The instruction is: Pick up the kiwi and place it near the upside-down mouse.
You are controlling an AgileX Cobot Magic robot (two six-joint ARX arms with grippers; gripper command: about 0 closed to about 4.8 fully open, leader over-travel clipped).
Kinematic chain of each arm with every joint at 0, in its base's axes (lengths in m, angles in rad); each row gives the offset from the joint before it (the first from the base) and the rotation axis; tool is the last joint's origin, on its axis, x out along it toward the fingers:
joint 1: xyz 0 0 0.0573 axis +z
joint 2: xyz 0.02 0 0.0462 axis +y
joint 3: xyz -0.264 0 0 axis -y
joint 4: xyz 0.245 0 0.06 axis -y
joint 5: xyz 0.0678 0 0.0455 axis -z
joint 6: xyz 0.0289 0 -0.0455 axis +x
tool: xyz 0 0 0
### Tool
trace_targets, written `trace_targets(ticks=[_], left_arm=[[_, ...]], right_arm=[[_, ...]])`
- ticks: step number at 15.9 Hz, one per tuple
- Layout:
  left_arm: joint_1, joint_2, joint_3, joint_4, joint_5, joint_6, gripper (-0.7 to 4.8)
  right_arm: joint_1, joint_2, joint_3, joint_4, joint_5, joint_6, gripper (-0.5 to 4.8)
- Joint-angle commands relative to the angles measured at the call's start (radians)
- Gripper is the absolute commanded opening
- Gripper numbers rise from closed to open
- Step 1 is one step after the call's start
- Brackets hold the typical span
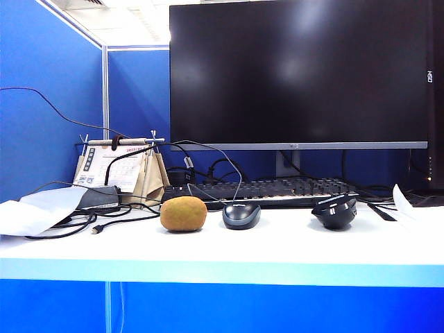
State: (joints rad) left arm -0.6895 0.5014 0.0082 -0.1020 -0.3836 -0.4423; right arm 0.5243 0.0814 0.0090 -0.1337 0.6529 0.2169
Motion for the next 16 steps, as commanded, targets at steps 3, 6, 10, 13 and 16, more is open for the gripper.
trace_targets(ticks=[3,6,10,13,16], left_arm=[[0.000,0.000,0.047,0.023,0.250,0.037,2.56],[0.000,-0.001,0.098,0.082,0.362,0.021,2.56],[0.000,0.001,0.205,0.226,0.217,0.103,2.56],[0.000,0.054,0.276,0.295,0.174,0.225,2.56],[0.001,0.380,0.385,0.414,0.170,0.226,2.56]], right_arm=[[0.002,0.001,0.018,0.228,-0.419,0.175,2.38],[0.001,0.002,0.048,0.270,-0.672,0.175,2.38],[0.000,0.081,0.098,0.172,-0.650,0.066,2.38],[0.001,0.227,0.180,0.125,-0.644,0.000,2.38],[0.000,0.420,0.251,0.240,-0.600,-0.038,2.38]])
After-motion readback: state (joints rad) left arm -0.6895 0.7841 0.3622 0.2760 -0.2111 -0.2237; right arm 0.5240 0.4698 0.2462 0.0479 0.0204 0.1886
